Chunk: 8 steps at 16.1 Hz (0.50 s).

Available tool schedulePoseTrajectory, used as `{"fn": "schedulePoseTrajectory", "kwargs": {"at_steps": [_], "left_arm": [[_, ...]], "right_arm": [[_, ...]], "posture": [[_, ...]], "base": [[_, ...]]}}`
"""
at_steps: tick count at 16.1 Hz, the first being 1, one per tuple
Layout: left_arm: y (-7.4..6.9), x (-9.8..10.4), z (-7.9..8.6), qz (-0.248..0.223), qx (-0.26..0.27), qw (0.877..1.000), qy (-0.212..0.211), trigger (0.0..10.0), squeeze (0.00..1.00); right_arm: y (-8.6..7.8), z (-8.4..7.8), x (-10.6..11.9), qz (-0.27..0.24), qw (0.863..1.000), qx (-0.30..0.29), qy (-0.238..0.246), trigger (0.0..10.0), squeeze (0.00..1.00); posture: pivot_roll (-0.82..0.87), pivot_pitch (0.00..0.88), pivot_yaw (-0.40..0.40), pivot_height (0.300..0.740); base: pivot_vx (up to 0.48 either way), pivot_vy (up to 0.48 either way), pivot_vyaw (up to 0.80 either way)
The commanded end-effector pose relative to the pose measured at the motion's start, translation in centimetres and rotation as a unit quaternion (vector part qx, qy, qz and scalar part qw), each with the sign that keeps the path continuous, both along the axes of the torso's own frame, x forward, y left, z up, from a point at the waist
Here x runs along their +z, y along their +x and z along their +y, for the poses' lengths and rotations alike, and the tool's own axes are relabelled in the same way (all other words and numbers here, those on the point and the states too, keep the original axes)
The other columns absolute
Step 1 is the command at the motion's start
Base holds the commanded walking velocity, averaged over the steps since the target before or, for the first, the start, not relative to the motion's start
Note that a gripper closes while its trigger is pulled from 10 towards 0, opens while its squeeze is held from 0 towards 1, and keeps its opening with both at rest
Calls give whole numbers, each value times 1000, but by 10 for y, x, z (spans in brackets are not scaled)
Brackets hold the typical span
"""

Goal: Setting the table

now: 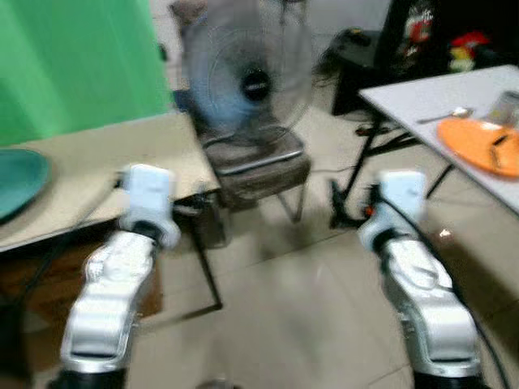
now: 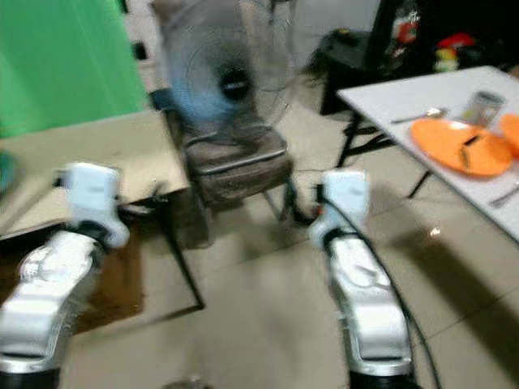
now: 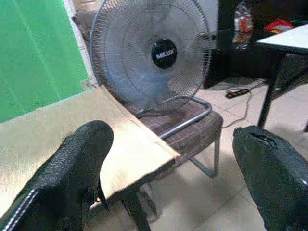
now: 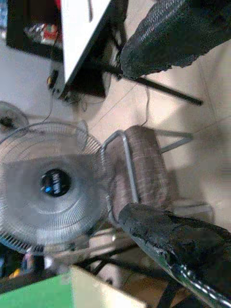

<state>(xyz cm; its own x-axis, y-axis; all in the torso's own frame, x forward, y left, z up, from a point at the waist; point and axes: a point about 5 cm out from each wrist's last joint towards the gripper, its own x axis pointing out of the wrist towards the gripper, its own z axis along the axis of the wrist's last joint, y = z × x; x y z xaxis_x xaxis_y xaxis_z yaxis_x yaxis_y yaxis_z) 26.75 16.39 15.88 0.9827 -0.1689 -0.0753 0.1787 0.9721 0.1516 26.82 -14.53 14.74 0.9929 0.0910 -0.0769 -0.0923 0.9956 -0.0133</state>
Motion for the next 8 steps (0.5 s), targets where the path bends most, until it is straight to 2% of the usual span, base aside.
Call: {"fn": "schedulePoseTrajectory", "kwargs": {"at_steps": [1,3,8], "left_arm": [[1,2,6,-3,13,1000,3,10000,0],[2,5,1,-7,-2,1000,-2,10000,0],[5,6,2,-17,10,1000,6,10000,0]], "right_arm": [[2,5,3,-4,1000,9,2,10000,1000],[4,1,7,-7,1000,3,0,10000,1000],[6,1,6,-7,1000,4,2,10000,1000]], "posture": [[86,0,7,740],[88,0,5,740],[86,0,8,740]], "base": [[0,352,0],[0,0,800],[0,0,800]]}}
